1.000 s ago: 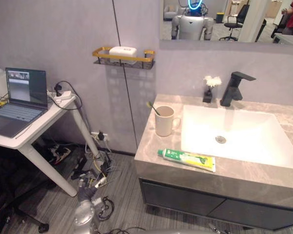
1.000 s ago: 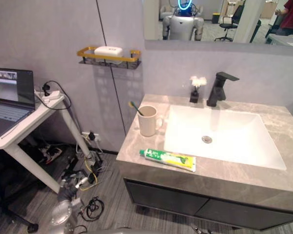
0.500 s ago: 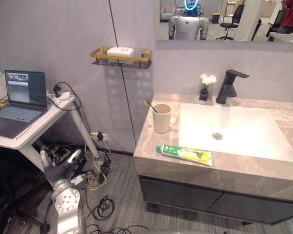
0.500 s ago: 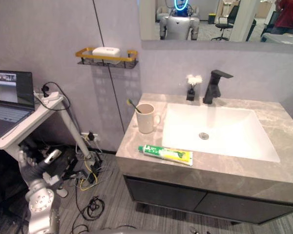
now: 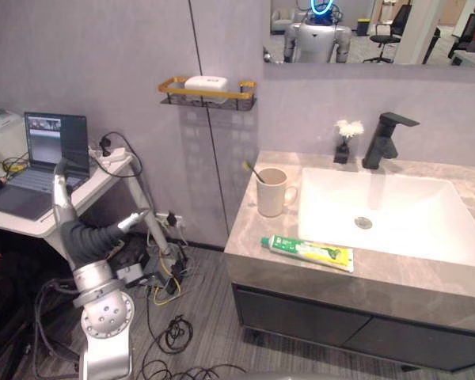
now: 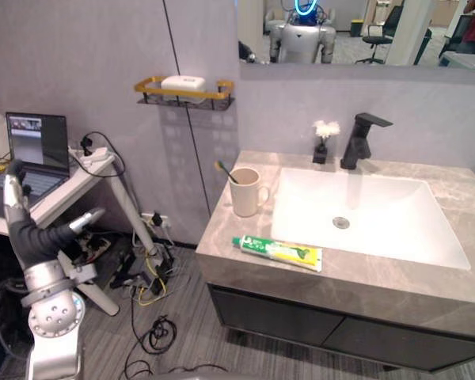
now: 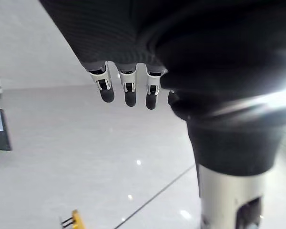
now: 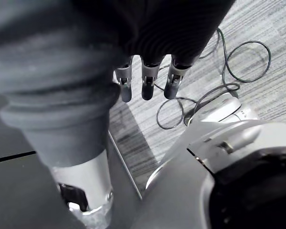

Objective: Organize washtable

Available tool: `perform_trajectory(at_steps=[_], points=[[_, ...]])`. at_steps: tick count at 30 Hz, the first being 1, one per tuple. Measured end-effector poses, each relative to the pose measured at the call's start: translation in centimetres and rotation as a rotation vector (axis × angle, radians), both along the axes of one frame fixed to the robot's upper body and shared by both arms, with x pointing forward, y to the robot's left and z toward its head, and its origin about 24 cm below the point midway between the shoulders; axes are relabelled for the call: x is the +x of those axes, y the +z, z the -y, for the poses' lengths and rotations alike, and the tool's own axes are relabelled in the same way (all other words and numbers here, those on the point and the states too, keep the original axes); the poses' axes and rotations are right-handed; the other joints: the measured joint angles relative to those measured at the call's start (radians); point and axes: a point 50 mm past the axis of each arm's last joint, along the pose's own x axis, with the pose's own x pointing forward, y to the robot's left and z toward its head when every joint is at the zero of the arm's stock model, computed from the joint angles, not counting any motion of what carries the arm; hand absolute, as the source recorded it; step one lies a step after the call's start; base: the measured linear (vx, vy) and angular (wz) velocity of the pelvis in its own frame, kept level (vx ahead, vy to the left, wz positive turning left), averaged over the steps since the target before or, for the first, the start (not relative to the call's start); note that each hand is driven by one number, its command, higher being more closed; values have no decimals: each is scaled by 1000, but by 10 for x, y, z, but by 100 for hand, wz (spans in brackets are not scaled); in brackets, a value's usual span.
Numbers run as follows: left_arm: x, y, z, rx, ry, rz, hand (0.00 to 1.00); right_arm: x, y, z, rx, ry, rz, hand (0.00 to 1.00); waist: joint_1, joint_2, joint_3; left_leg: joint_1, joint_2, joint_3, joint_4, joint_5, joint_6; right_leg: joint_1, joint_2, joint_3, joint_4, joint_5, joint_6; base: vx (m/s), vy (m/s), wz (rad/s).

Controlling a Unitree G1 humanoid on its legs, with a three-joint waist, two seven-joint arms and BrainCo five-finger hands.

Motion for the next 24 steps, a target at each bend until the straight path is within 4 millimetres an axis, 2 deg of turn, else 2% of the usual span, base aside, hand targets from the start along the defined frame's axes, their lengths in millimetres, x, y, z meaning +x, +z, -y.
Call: perform_trajectory(at_steps=[6, 12, 17, 24], points=[[2, 29, 34, 218, -166, 134, 0, -9, -1, 1, 5, -14, -29, 0, 0, 2, -17, -6, -2, -1, 10, 0, 0, 4, -1, -1, -3, -3, 2, -52, 2, 0], [-2, 46, 58, 399, -338, 236, 0, -18, 0, 4, 15, -29, -40, 0, -4, 7, -22, -5, -4, -1, 9, 3, 4, 8, -2, 0, -7, -18, 4, -45, -6, 0], [-2, 44, 74, 536, -475, 207, 0, -23, 1, 9, 3, -43, -52, 0, -7, 6, -22, -6, -4, 0, 8, 3, 4, 7, -1, 3, -14, -16, 2, -14, 3, -1], [-2, 33, 90, 780, -682, 69, 0, -26, 3, 15, -1, -117, -29, 0, -5, 4, -23, -7, -4, -1, 7, 6, 1, 13, -1, 2, -28, -14, 3, 23, 3, 1]])
